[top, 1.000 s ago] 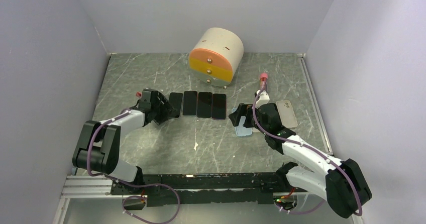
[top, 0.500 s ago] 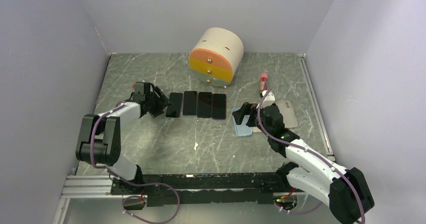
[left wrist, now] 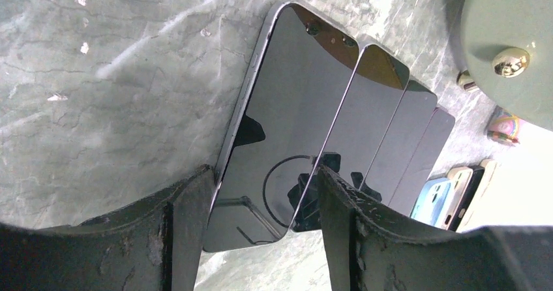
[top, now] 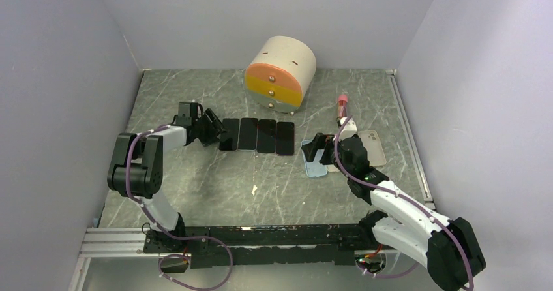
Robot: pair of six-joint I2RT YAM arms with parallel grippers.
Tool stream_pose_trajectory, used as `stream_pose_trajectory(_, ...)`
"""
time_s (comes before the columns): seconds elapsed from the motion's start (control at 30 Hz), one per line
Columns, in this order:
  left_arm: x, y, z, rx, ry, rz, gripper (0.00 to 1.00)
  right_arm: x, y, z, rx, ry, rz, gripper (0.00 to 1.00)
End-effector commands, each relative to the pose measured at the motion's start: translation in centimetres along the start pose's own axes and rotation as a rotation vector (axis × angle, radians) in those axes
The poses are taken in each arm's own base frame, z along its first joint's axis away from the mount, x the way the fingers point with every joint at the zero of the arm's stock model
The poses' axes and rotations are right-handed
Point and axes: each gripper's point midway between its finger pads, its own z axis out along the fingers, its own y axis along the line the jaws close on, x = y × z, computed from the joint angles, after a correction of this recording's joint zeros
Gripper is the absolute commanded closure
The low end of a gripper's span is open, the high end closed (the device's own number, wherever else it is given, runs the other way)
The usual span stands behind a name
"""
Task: Take the phone out of the phone case
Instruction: Adjust the phone at the center of the board, then reset both arms
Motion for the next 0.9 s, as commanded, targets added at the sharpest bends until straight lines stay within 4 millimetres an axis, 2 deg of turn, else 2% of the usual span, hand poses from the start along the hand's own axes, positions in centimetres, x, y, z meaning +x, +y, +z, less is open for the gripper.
stream_pose_trajectory(0.0, 0.4, -0.5, 0.3, 0.033, 0.039, 0.083, 0.36, -0.7, 0.4, 0.1, -0.023, -0.03, -0.008, 0.01)
stream_pose_trajectory(0.23, 1.0, -0.2, 0.1, 0.023, 0.102, 0.157, 0.36, -0.7, 0.5, 0.2, -0.026, -0.029, -0.007, 0.01)
stream_pose_trajectory(0.4, -0.2, -0.8, -2.5, -0.007, 0.019, 0.154, 0.33, -1.4, -0.2, -0.2, 0.021, -0.059, 0.005, 0.01)
stream_pose_trajectory(0.6, -2.7, -1.7, -8.2, -0.089, -0.146, 0.166, 0.28, -2.8, -1.6, -1.3, 0.117, -0.112, 0.046, 0.01)
stream_pose_trajectory(0.7, -4.1, -2.2, -12.2, -0.119, -0.265, 0.17, 0.26, -3.9, -3.1, -2.4, 0.222, -0.162, 0.13, 0.01)
stream_pose_trajectory(0.73, -4.6, -2.7, -14.1, -0.115, -0.317, 0.177, 0.25, -4.4, -3.4, -2.9, 0.245, -0.178, 0.13, 0.01)
stream_pose_trajectory(0.87, -5.2, -3.9, -19.5, -0.1, -0.429, 0.219, 0.24, -6.3, -3.9, -5.1, 0.285, -0.221, 0.042, 0.01)
